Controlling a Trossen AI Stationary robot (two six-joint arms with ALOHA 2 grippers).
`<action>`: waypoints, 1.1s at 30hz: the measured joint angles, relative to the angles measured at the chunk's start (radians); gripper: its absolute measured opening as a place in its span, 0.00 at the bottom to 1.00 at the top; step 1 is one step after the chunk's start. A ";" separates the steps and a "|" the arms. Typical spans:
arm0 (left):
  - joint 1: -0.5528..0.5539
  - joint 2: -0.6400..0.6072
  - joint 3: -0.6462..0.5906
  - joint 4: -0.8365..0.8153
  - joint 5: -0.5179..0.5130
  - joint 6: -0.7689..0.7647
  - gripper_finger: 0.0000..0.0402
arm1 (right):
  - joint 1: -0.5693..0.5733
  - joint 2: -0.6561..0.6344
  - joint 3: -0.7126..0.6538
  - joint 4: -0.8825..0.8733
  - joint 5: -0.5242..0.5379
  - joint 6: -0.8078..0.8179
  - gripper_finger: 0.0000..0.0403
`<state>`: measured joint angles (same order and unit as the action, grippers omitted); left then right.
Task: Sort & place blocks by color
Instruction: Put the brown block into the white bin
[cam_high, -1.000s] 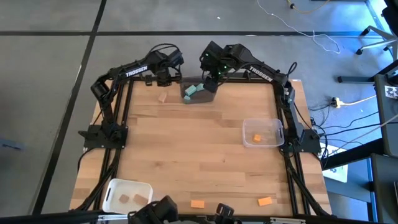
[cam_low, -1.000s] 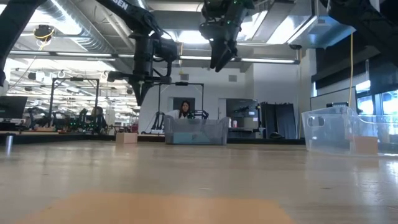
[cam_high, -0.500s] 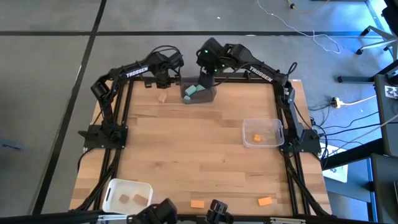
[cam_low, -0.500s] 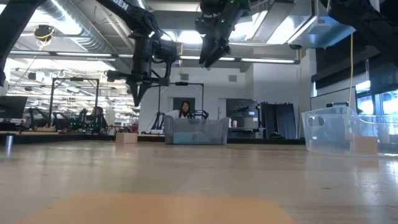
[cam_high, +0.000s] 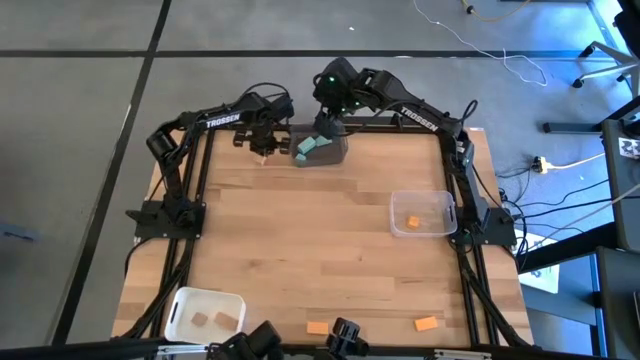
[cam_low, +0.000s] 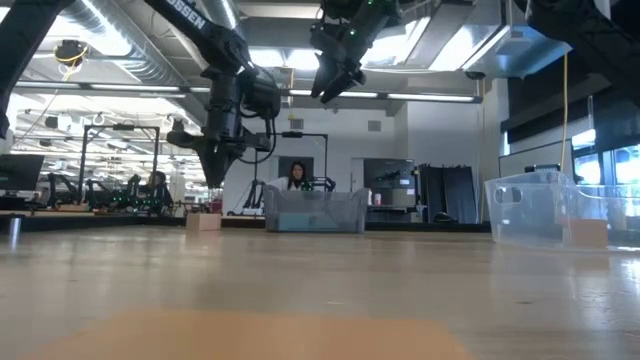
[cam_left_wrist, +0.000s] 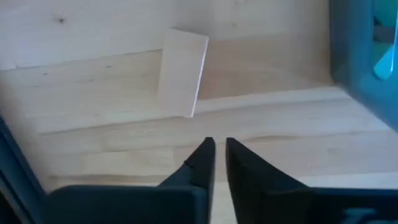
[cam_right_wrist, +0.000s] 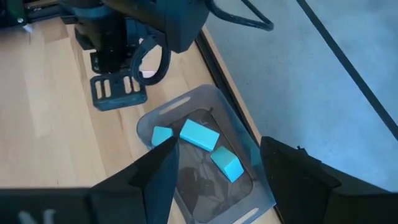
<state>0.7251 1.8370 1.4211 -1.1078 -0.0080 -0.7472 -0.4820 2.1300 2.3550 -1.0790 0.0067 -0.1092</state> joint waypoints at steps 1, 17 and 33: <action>0.003 0.000 -0.003 0.002 0.001 -0.003 0.12 | 0.000 0.000 0.000 0.000 0.000 -0.001 0.56; 0.081 0.076 -0.005 0.014 -0.001 0.017 0.55 | 0.000 0.000 0.000 0.000 0.000 0.000 0.56; 0.087 0.160 -0.005 0.027 -0.119 0.052 0.56 | 0.000 0.000 0.000 0.018 0.001 0.000 0.56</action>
<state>0.8121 1.9968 1.4166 -1.0809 -0.1271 -0.6955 -0.4820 2.1300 2.3550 -1.0615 0.0074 -0.1090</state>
